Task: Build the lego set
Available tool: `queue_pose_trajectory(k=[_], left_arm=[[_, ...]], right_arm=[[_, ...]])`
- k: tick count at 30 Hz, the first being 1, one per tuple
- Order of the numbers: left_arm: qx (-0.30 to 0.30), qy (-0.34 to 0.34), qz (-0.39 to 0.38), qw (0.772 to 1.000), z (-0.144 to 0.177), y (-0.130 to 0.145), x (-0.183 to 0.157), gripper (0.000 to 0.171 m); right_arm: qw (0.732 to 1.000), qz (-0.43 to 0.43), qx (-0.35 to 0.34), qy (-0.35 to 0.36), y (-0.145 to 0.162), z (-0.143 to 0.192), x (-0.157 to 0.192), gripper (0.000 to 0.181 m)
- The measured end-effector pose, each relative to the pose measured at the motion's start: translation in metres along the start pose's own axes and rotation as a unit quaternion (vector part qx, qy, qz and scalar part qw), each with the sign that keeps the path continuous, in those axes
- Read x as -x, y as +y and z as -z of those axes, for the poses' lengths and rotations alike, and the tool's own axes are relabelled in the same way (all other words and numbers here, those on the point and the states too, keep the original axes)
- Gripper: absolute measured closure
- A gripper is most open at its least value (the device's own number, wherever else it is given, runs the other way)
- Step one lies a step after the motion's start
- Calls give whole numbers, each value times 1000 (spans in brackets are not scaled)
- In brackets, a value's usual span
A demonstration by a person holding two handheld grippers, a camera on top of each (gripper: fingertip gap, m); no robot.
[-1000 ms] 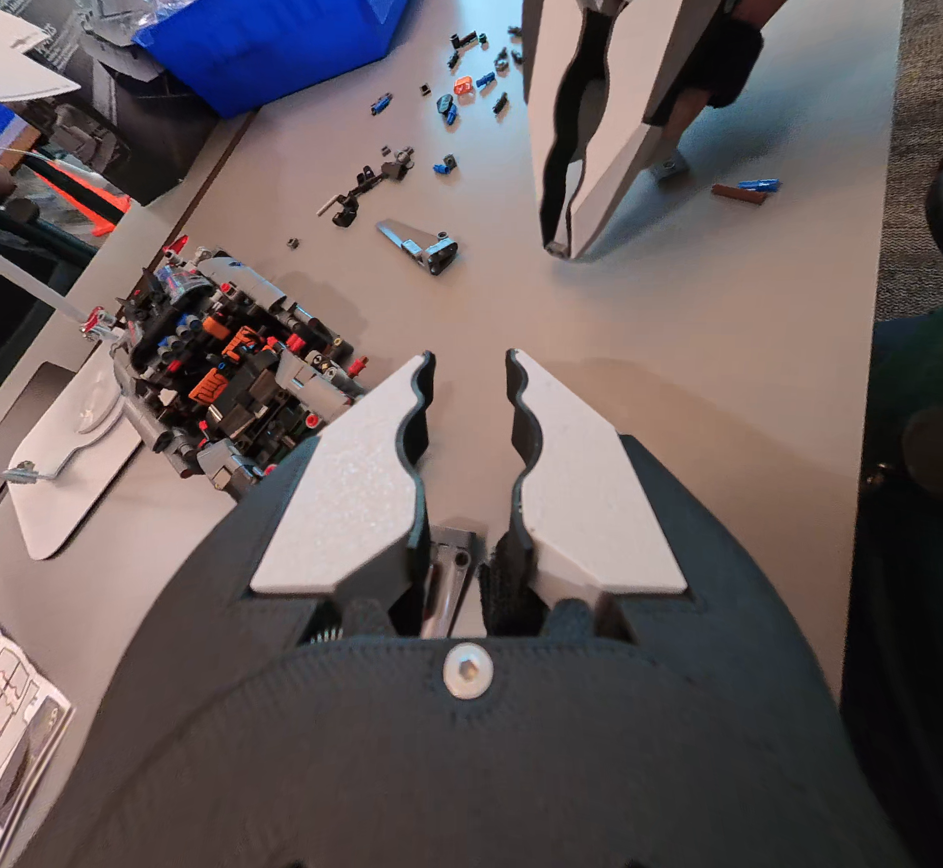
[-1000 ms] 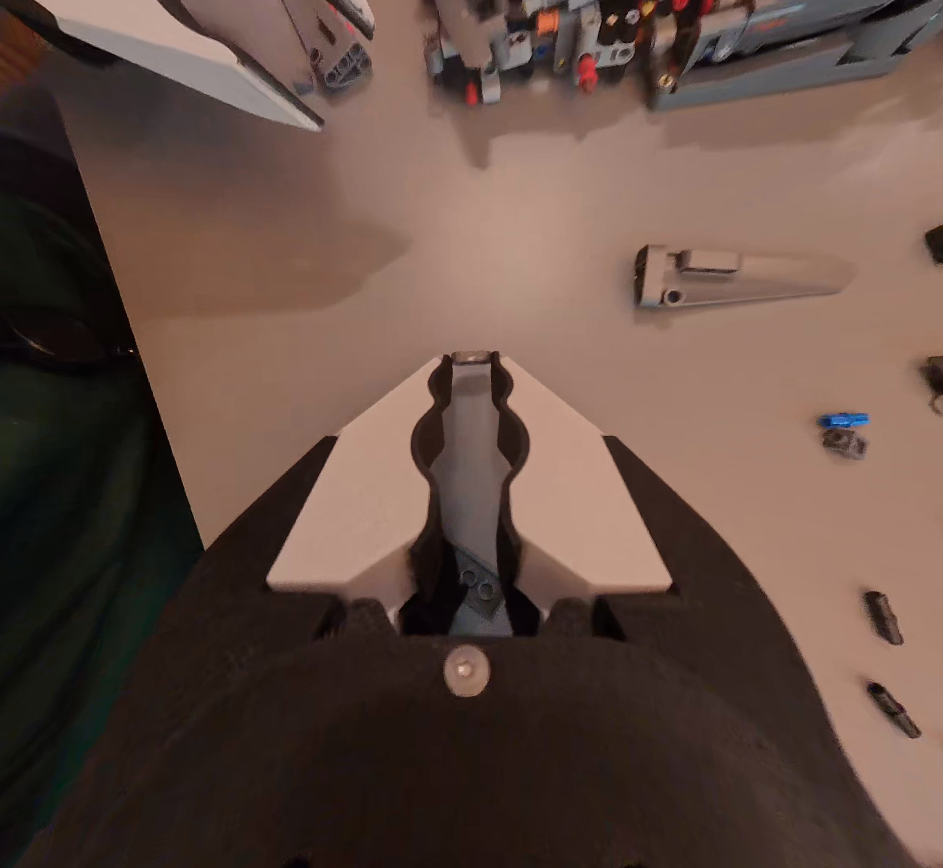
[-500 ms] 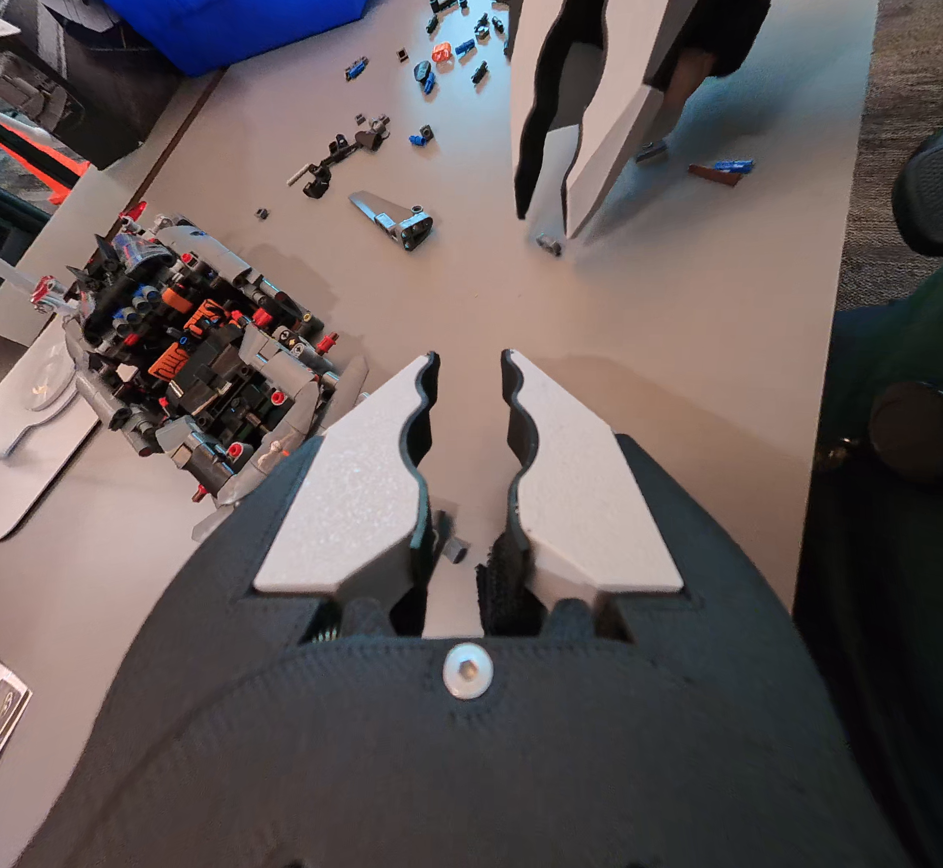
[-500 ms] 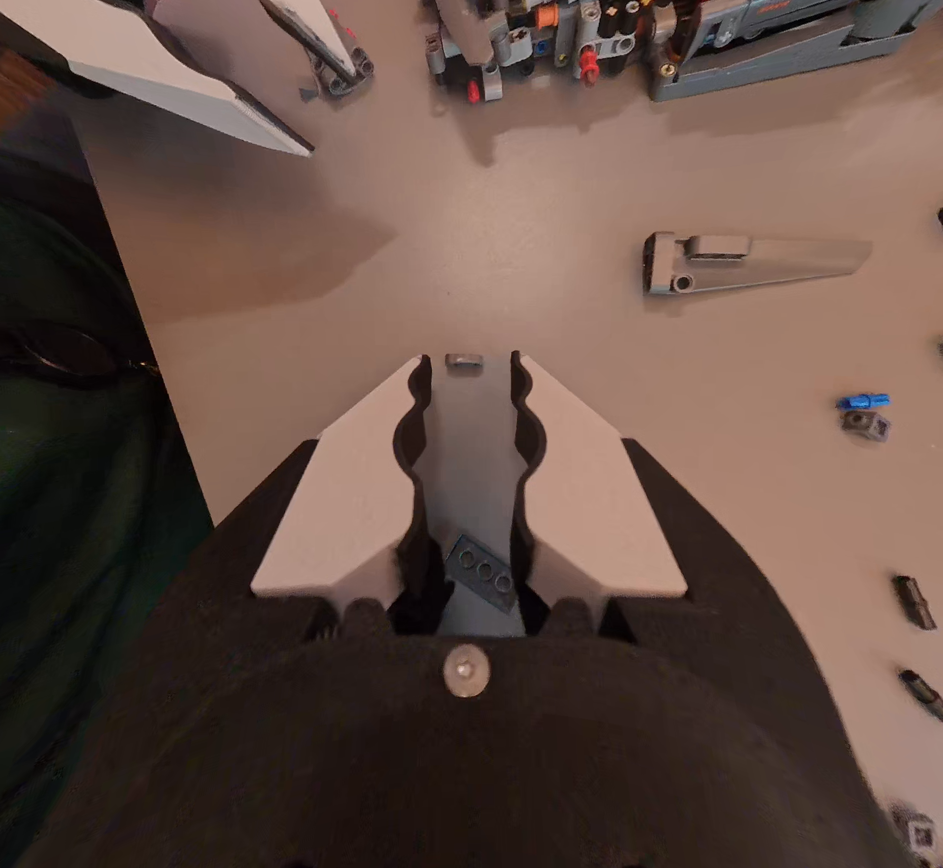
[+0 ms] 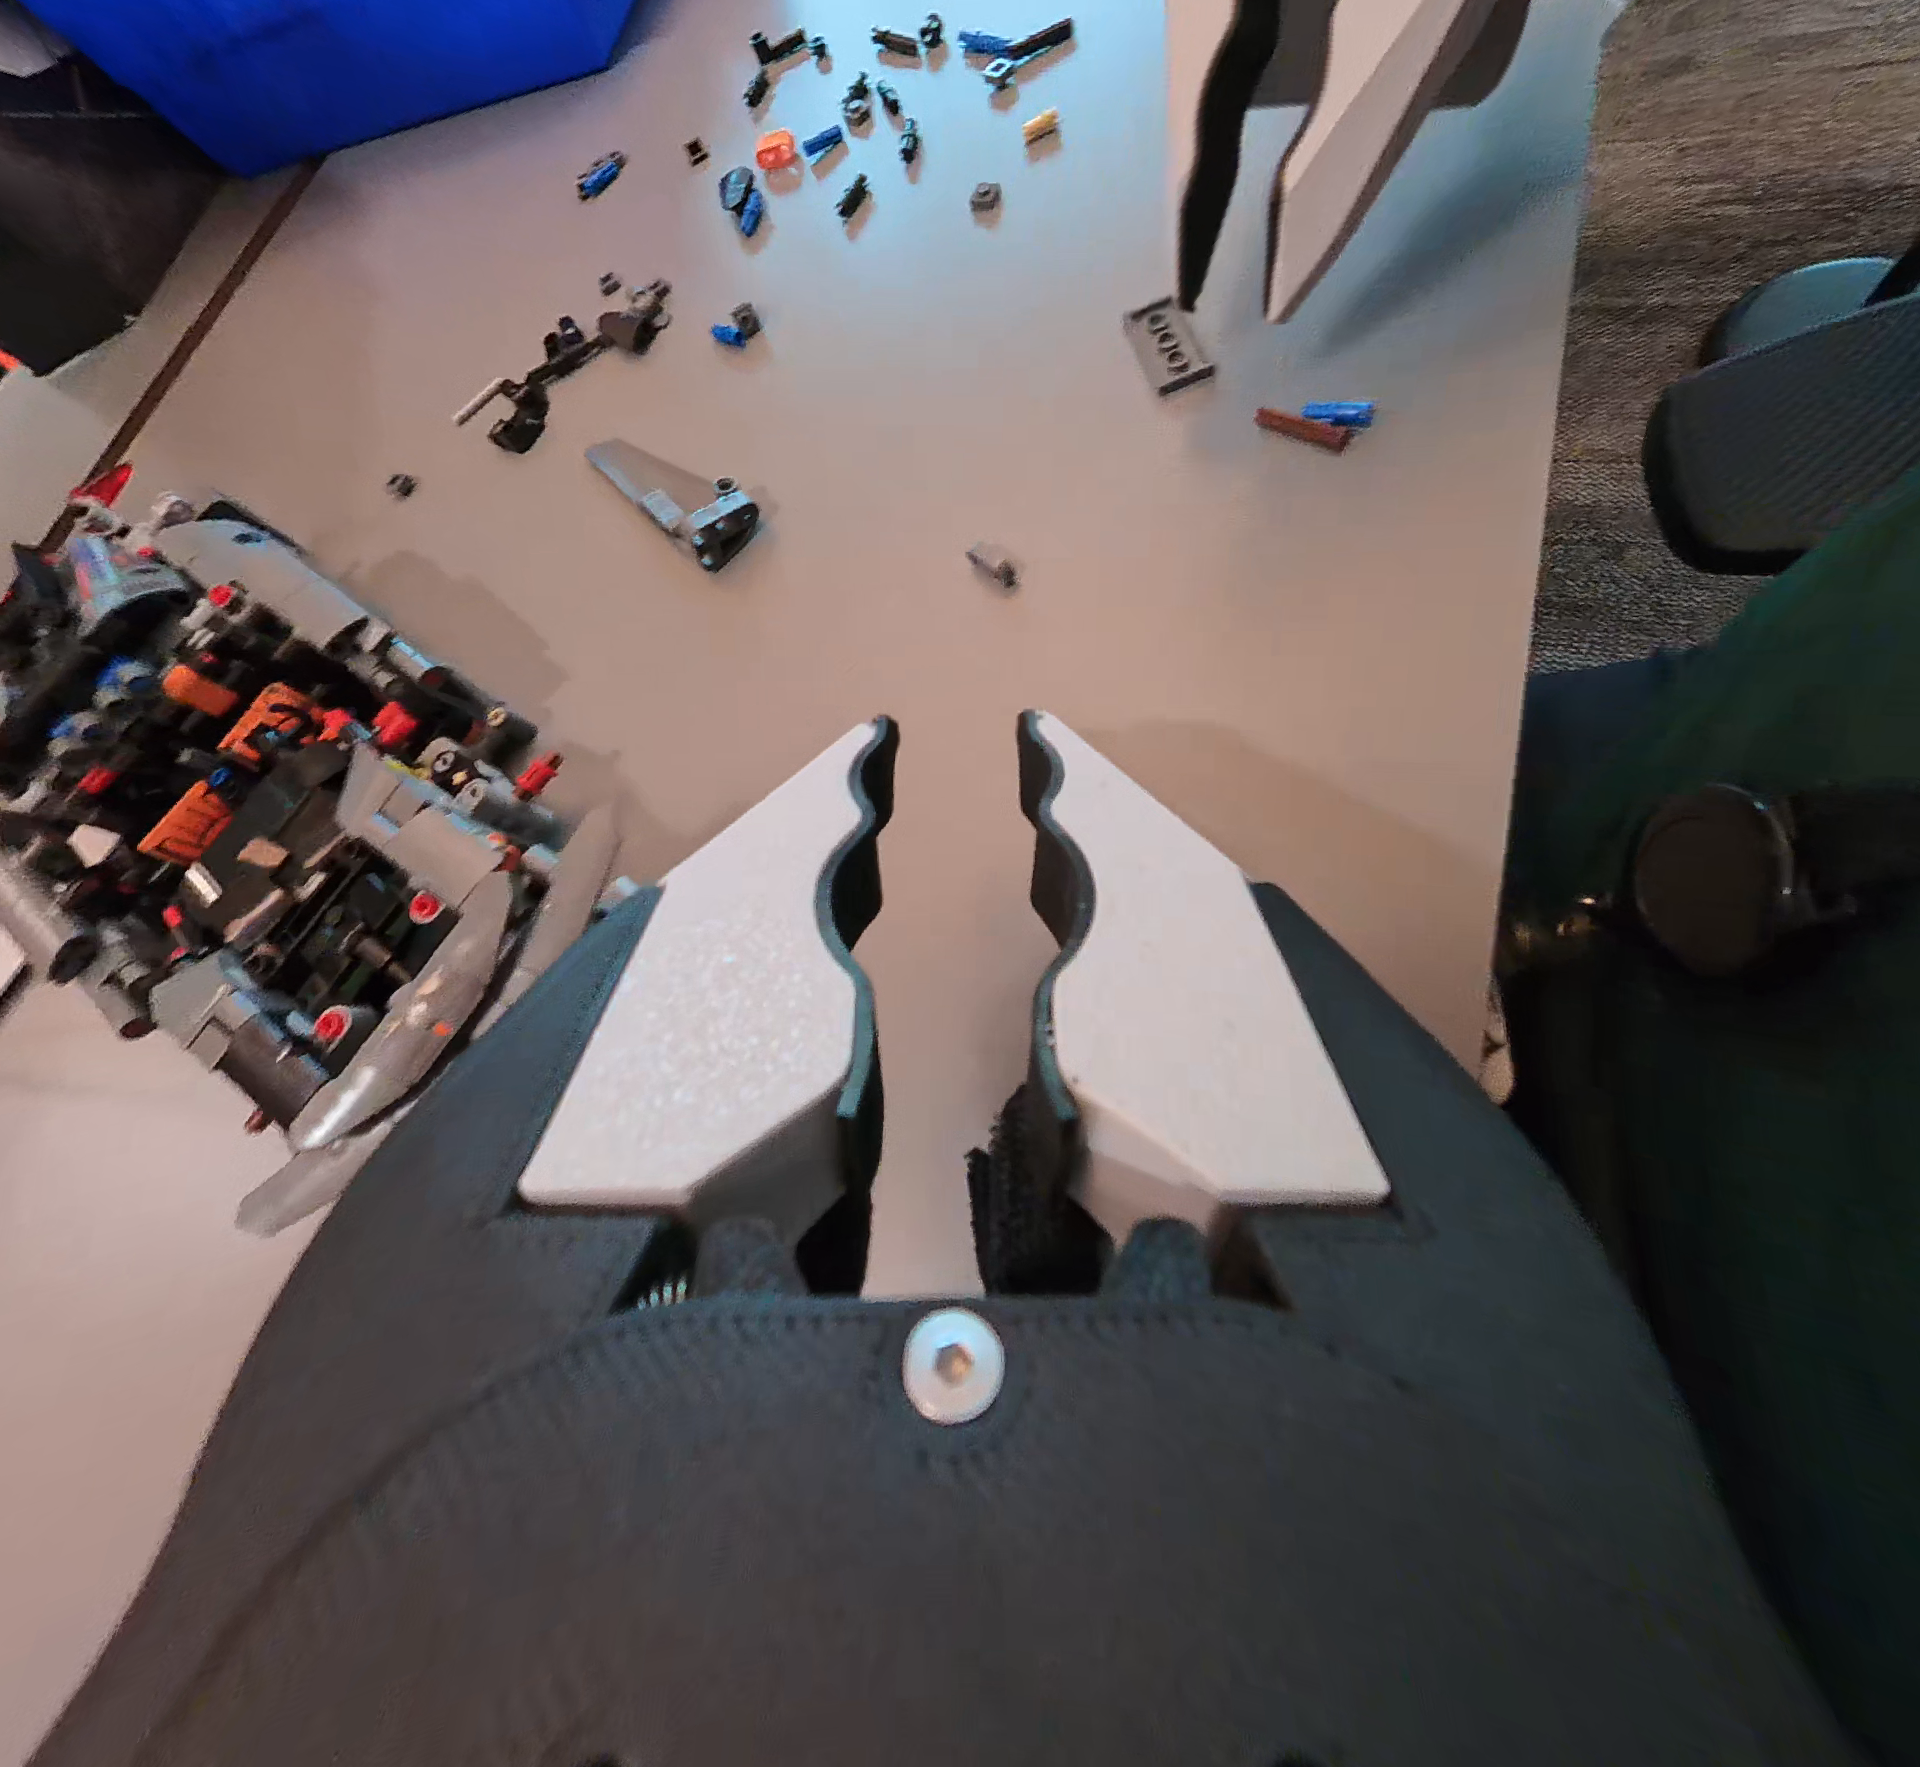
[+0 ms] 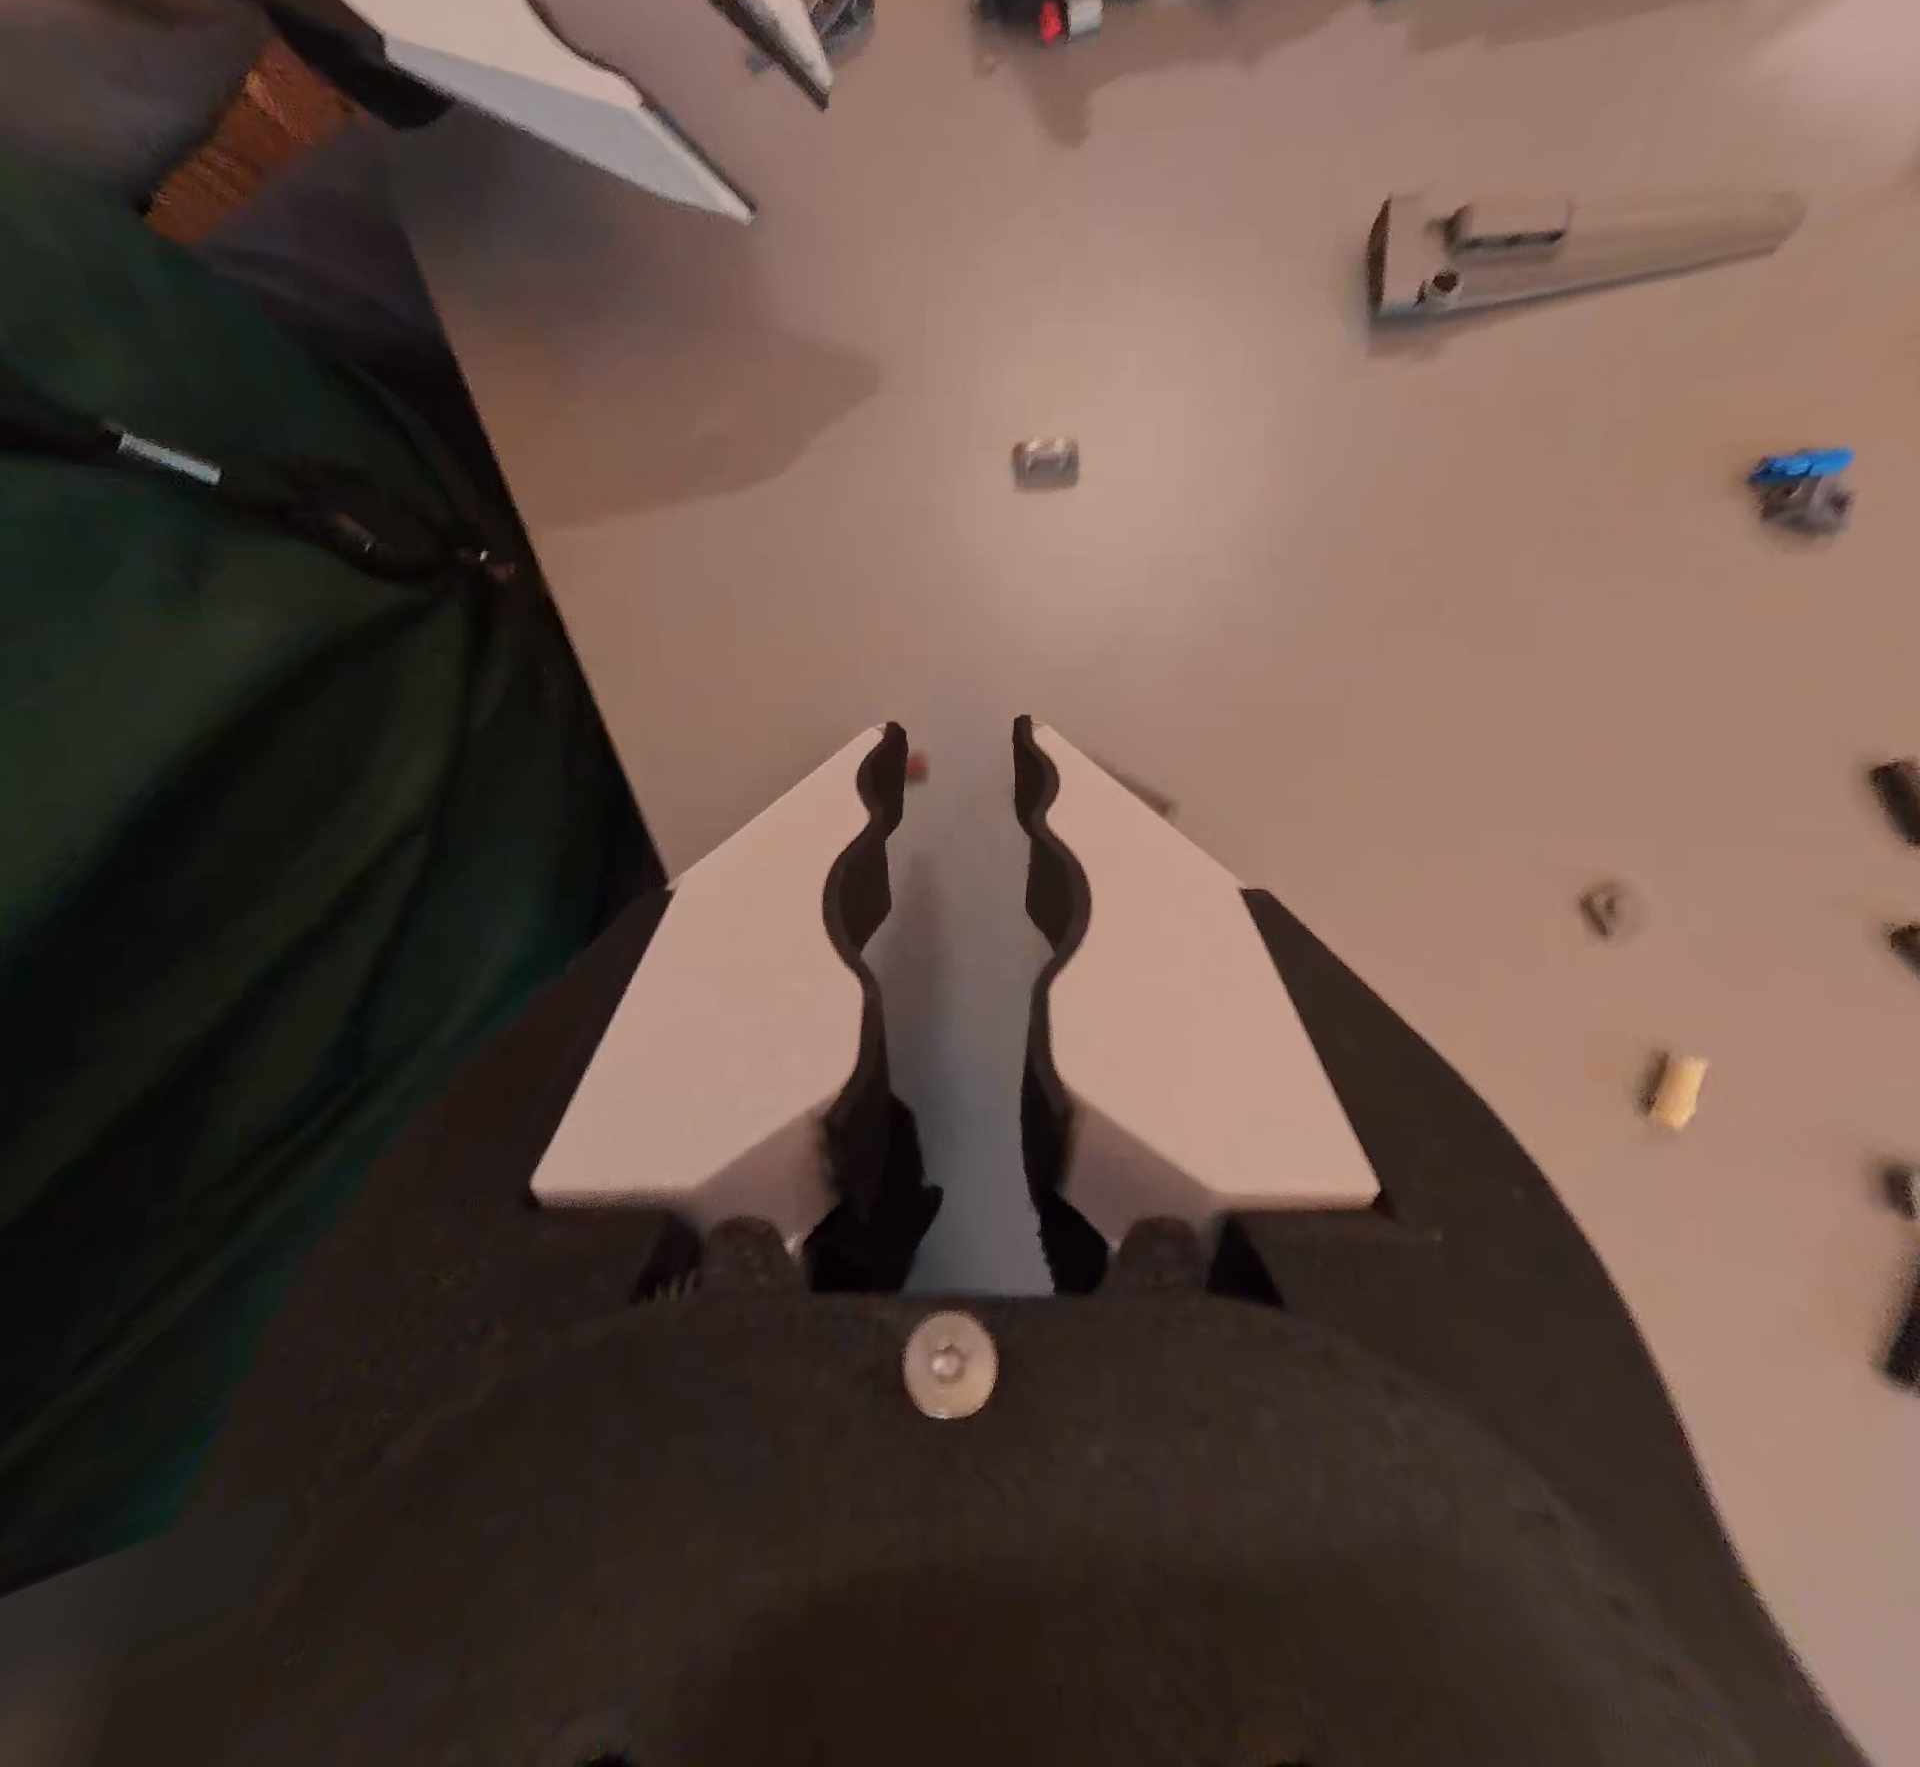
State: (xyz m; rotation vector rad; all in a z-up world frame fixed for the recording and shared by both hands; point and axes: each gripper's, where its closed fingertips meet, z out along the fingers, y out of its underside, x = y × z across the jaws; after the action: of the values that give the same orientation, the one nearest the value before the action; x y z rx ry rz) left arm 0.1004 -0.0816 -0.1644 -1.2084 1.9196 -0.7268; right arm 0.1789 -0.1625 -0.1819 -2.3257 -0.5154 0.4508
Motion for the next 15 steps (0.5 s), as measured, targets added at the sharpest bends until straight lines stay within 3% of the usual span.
queue_pose_trajectory(k=[6, 15], left_arm=[[8, 29, -12, 999, -17, -6, -19, 150], [17, 40, -10, 999, -27, -10, -31, 149]], right_arm=[[1000, 10, 11, 15, 19, -2, 25, 156], [998, 17, 26, 56, 21, -20, 23, 159]])
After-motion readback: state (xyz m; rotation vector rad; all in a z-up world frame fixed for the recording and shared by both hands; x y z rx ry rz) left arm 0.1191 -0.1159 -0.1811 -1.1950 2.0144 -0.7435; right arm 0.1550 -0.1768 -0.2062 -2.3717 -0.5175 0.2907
